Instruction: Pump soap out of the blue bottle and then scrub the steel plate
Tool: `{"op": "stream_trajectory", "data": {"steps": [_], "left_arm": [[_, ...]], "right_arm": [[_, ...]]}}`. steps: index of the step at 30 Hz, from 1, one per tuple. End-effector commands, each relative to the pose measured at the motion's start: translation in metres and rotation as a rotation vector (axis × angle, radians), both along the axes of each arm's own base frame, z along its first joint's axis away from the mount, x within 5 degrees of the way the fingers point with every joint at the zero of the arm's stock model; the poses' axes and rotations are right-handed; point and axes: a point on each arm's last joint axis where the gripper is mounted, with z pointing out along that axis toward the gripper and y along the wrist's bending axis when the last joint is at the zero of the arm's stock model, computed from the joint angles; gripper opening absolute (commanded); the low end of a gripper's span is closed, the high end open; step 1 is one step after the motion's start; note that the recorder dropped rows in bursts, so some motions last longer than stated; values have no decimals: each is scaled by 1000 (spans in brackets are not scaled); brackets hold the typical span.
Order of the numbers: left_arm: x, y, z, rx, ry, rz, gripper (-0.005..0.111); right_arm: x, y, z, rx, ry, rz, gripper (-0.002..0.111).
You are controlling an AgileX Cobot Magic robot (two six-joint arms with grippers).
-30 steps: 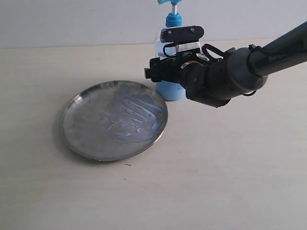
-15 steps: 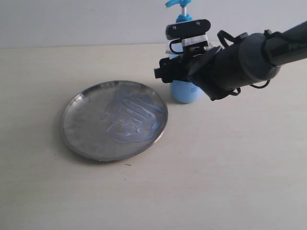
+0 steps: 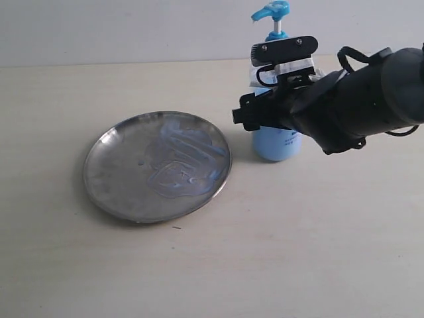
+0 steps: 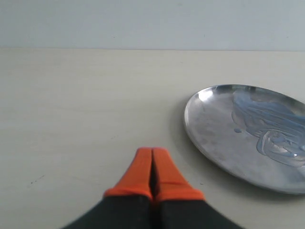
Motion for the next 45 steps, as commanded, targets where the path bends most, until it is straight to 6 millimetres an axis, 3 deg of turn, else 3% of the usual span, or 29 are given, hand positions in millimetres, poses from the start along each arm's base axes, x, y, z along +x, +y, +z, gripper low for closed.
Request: {"op": "stream_trajectory", "data": {"steps": [1,8,21,31,45], "left_arm": [[0,0,0,3,-17,0,0],[0,0,0,3,-17,0,0],[0,0,0,3,-17,0,0],[0,0,0,3,-17,0,0],[0,0,0,3,-17,0,0]], "right_arm": [[-11,-2,18,49,-12,34,0],[-36,-13,29,64,-19,36,0],[-32,-8,17,33,-7,102,0],[-16,5,35,44,-45,168,0],[-22,3,26,38,7,171,0]]}}
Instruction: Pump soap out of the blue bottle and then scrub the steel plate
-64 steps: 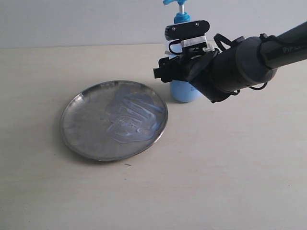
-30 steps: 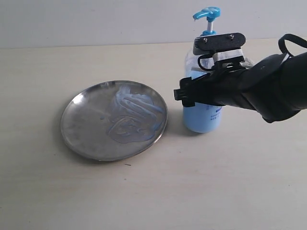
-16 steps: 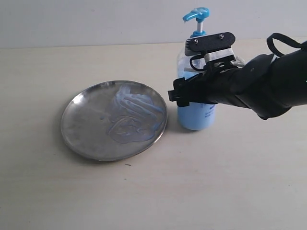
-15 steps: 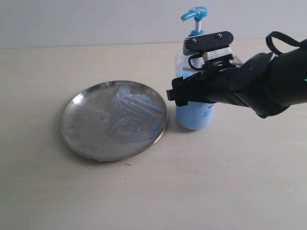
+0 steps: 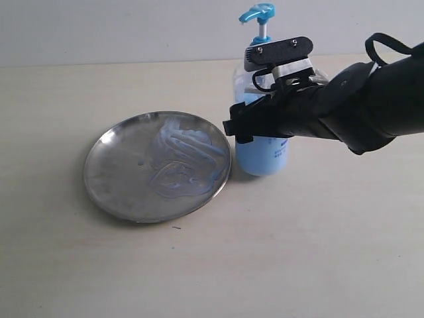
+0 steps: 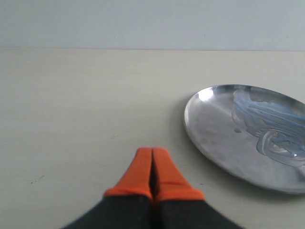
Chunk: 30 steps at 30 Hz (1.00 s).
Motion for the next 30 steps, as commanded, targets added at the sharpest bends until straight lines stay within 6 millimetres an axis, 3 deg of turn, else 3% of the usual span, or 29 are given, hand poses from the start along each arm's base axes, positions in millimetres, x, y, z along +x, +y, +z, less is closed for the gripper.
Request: {"op": "stream_trajectory", "data": {"steps": [1,24,30], "left_arm": [[0,0,0,3,-17,0,0],[0,0,1,5,-21,0,0],[3,0,15,-34,-179,4,0]], "right_arm": [[1,-5,7,-38,-51,-23,0],[0,-3,6,-19,-27,-11,0],[0,-2,6,-15,-22,-5,0]]}}
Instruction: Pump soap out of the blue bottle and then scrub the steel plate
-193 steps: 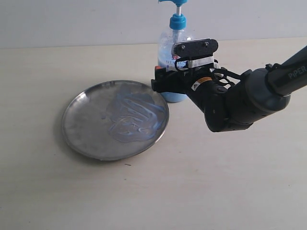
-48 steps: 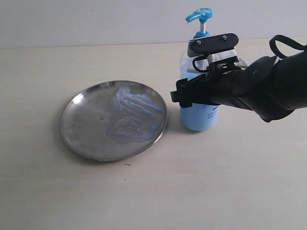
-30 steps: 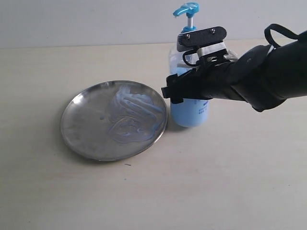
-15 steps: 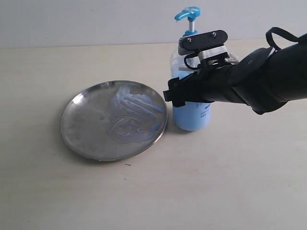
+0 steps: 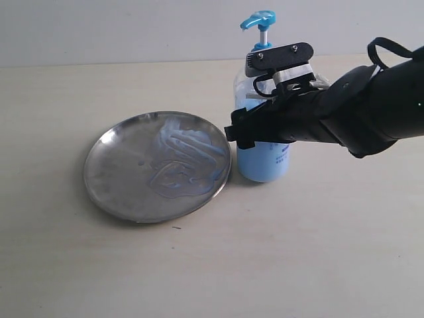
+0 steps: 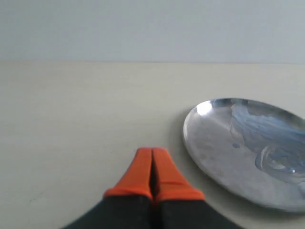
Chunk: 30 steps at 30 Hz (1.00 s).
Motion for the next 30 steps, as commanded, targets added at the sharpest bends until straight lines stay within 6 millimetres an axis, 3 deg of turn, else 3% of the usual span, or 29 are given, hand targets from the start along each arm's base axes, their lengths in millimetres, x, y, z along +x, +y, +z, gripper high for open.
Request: {"op": "stream_trajectory", "data": {"steps": [1,7,11,16,20,30], "left_arm": [[2,0,15,-33,-174,4,0],[1,0,34,-58,-387,8,0],[1,1,35,-55,-400,7,0],[1,1,36,-197,-385,11,0],[3,0,30,-196,-289,17,0],[20,-9,88,-103,-176,-75,0]], "right_arm": [[4,-1,10,-16,-52,-1,0],[4,-1,10,-15,-51,-1,0],[4,-1,10,-12,-51,-3,0],[4,-1,11,-13,-53,-5,0],[3,-1,10,-11,-50,-2,0],[4,-1,11,-15,-53,-1,0]]}}
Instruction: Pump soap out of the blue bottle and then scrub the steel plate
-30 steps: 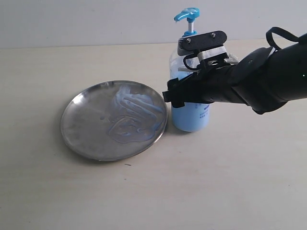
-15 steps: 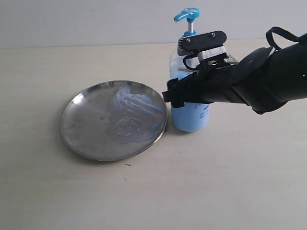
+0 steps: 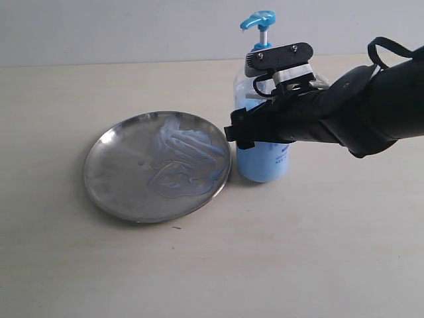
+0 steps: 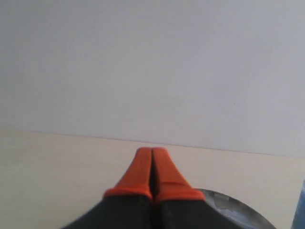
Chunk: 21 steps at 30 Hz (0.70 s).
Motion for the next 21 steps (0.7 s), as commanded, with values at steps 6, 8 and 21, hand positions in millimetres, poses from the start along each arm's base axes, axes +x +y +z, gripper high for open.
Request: {"op": "stream_trajectory", "data": {"steps": [6,8,21], "left_arm": [[34,-27,49,133,92,-216,0],[45,-38,54,154,142,-270,0],[96,-80,70,206,204,-380,0]], "right_arm": [[4,-1,11,-30,-63,12,0],[4,-1,11,-30,-63,12,0],[4,-1,11,-30,-63,12,0]]}}
